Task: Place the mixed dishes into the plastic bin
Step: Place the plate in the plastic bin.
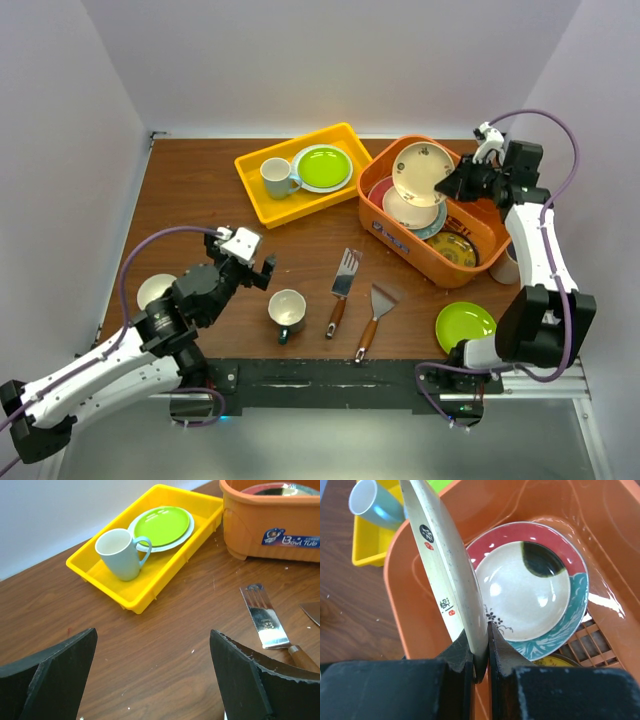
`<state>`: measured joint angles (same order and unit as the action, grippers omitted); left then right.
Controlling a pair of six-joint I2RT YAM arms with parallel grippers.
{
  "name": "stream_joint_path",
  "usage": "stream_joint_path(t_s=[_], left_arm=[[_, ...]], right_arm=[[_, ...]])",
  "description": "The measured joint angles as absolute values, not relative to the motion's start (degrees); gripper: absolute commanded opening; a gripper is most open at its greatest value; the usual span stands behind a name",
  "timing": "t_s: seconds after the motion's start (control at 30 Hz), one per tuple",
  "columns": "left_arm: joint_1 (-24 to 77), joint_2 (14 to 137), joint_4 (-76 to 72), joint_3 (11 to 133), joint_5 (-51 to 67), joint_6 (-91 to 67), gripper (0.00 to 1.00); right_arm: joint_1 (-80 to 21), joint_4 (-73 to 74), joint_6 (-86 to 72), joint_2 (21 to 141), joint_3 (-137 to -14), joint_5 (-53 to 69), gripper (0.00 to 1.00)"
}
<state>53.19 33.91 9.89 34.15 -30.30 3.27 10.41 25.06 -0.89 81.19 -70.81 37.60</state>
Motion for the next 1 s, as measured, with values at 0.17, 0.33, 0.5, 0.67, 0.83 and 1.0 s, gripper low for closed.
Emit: stream_joint_path(t_s=[0.17,0.33,0.5,0.67,0.83,1.0], left_arm=[[52.8,30.7,9.3,33.3,-30.5,3.3,1.0],[52.3,30.7,9.0,33.0,-30.4,3.5,1.0],[51.8,31.0,8.9,33.0,-30.2,3.7,1.0],[51.0,31.6,8.7,33.0,-30.1,3.7,1.0],[50.0,32.5,8.6,33.0,-29.5,3.7,1.0],[49.3,33.3,8.6,33.0,-28.8,3.7,1.0]], right_arm=[[10.5,23.5,-2.4,84.3,-70.5,36.4,0.0],[10.6,22.2,-3.1,87.9,-69.0,36.6,0.0],[10.6,20.9,-4.1,93.3,-68.5,37.3,0.0],[10.6,20.4,-4.6,98.4,-68.4,38.5,0.0],[10.5,19.8,-5.2,100.7,-68.2,38.9,0.02],[9.9,19.5,-5.1,101.0,-68.2,39.4,0.14]])
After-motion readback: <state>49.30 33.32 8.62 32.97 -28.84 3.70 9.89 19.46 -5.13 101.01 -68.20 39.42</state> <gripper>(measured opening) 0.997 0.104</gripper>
